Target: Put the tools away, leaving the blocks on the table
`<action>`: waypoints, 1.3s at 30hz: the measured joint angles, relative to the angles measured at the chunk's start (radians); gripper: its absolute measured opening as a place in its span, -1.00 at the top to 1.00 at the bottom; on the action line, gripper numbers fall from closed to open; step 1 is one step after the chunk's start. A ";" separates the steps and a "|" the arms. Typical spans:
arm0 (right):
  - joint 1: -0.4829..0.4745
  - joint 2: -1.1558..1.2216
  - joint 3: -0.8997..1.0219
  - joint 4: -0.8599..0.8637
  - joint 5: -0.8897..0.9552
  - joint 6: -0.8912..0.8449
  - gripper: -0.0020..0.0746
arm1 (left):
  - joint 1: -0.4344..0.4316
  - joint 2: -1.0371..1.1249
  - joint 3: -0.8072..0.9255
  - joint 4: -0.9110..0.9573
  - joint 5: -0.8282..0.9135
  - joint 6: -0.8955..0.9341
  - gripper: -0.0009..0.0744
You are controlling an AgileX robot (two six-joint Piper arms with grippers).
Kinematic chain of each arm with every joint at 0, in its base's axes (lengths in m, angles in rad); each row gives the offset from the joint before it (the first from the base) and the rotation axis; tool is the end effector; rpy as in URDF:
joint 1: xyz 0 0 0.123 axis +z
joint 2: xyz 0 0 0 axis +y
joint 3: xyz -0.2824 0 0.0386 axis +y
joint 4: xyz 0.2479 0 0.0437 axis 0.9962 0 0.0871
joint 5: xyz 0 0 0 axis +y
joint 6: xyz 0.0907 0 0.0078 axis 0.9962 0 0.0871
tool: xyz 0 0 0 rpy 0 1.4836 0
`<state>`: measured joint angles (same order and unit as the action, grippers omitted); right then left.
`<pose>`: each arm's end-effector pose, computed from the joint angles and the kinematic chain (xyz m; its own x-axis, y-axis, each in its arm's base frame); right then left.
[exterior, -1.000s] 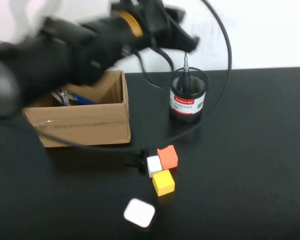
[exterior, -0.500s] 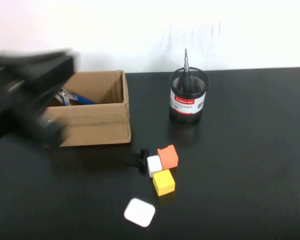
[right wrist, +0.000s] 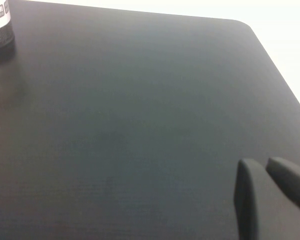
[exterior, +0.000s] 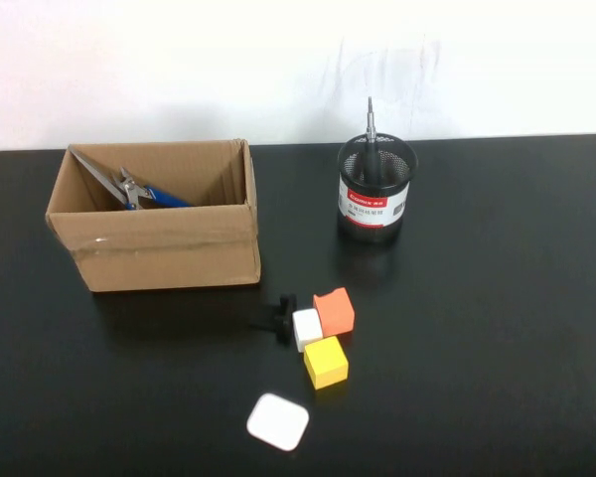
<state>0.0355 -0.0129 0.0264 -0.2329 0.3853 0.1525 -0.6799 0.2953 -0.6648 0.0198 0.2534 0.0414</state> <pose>0.0524 -0.0061 0.1712 -0.2998 -0.0743 -0.9511 0.0283 0.9958 -0.0867 0.0358 -0.0283 0.3907 0.1946 -0.0795 -0.9777 0.6143 0.7869 0.0583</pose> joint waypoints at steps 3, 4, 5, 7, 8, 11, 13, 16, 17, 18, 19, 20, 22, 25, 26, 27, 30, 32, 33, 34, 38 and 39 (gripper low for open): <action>0.000 0.000 0.000 0.000 0.000 0.000 0.97 | 0.000 -0.002 0.002 0.000 0.030 0.000 0.98; 0.000 0.000 0.000 0.000 0.000 0.000 0.97 | 0.000 -0.002 0.002 0.000 0.035 0.000 0.98; 0.000 0.000 0.000 0.000 0.000 0.000 0.97 | 0.000 -0.002 0.002 0.000 0.039 0.000 0.98; 0.000 0.000 0.000 0.000 0.000 0.000 0.97 | 0.000 -0.002 0.002 0.000 0.041 0.000 0.98; 0.000 0.000 0.000 0.000 0.000 0.000 0.97 | 0.000 -0.002 0.002 0.000 0.041 0.000 0.98; 0.000 0.000 0.000 0.000 0.000 0.000 0.97 | 0.000 -0.002 0.002 0.000 0.041 0.000 0.98; 0.000 0.000 0.000 0.000 0.000 0.000 0.97 | 0.000 -0.002 0.002 0.000 0.041 0.000 0.98; 0.000 0.000 0.000 0.000 0.000 0.000 0.97 | 0.000 -0.002 0.006 0.033 0.033 0.000 0.98; 0.000 0.000 0.000 0.000 0.000 0.000 0.97 | 0.000 -0.002 0.015 0.050 0.022 -0.002 0.98; 0.000 0.000 0.000 0.000 0.000 0.000 0.97 | 0.000 -0.002 0.029 0.072 0.008 -0.004 0.98; 0.000 0.000 0.000 0.000 0.000 0.000 0.97 | 0.008 -0.002 0.045 0.094 -0.004 -0.007 0.98; 0.000 0.000 0.000 0.000 0.000 0.000 0.97 | 0.020 -0.002 0.057 0.107 -0.008 -0.010 0.98; 0.000 0.000 0.000 0.000 0.000 0.000 0.97 | 0.079 -0.002 0.083 0.120 0.006 -0.060 0.98; 0.000 0.000 0.000 0.000 0.000 0.000 0.97 | 0.227 -0.002 0.108 0.131 0.051 -0.214 0.98; 0.000 0.000 0.000 0.000 0.000 0.000 0.97 | 0.269 -0.002 0.119 0.133 0.061 -0.258 0.98; 0.000 0.000 0.000 0.000 0.000 0.000 0.97 | 0.317 -0.002 0.132 0.135 0.068 -0.306 0.98; 0.000 0.000 0.000 0.000 0.000 0.000 0.97 | 0.403 -0.025 0.176 0.135 0.075 -0.375 0.98; 0.000 0.000 0.000 0.000 0.000 0.000 0.97 | 0.424 -0.066 0.213 0.140 0.080 -0.387 0.98; 0.000 0.000 0.000 0.000 0.000 0.000 0.97 | 0.429 -0.085 0.233 0.144 0.080 -0.390 0.98; 0.000 0.000 0.000 0.000 0.000 0.000 0.97 | 0.429 -0.100 0.252 0.147 0.080 -0.393 0.98; 0.000 0.000 0.000 0.000 0.000 0.000 0.97 | 0.429 -0.123 0.348 0.140 0.066 -0.401 0.98; 0.000 0.000 0.000 0.000 0.000 0.000 0.97 | 0.429 -0.135 0.380 0.135 0.061 -0.402 0.98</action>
<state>0.0355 -0.0129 0.0264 -0.2329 0.3853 0.1525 -0.2508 0.1607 -0.2846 0.1552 0.3143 -0.3610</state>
